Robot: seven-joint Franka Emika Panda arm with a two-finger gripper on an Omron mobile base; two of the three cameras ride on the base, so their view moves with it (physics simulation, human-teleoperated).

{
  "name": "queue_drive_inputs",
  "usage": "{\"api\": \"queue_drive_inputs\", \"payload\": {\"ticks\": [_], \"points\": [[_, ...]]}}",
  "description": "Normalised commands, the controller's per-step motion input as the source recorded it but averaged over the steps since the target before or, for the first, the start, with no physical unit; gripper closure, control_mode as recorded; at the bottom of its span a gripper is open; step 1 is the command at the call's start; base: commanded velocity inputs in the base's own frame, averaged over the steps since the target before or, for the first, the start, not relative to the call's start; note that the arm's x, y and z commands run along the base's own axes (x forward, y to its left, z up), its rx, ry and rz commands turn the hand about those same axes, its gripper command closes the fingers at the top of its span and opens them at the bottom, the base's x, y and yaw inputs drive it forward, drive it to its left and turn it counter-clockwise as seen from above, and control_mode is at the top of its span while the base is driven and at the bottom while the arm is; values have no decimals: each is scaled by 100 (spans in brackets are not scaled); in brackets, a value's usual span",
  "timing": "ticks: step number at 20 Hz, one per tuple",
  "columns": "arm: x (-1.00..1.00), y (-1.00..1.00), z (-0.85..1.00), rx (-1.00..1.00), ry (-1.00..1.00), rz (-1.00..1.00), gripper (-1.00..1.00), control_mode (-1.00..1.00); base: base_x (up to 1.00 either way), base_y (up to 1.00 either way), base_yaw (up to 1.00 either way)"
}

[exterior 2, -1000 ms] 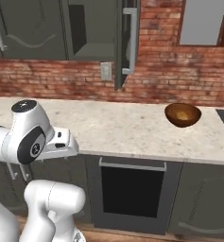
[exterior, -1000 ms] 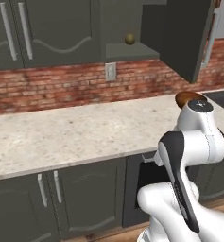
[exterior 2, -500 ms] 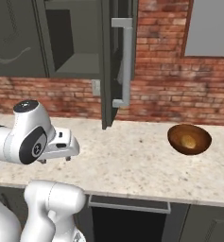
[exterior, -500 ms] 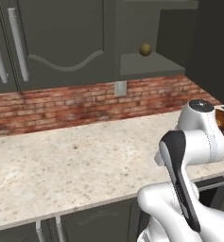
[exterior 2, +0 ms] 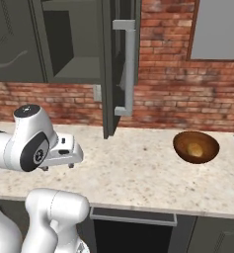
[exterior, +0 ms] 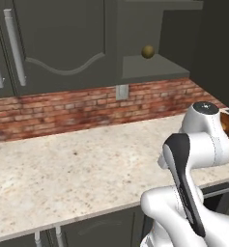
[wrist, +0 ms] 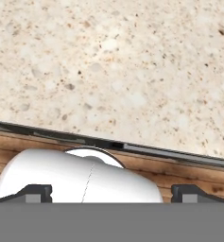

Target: Pick the potatos from the cabinet and place them in one bowl. Pick the pear from the sink and place it in the other bowl.

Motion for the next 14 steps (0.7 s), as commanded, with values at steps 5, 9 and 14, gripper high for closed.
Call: {"api": "queue_drive_inputs", "payload": {"ticks": [5,9,14], "points": [[0,0,0,0,0,0,-100,100,-1,-14,-5],[0,0,0,0,0,0,-100,100,16,-10,-18],[0,0,0,0,0,0,-100,100,15,-6,-22]]}}
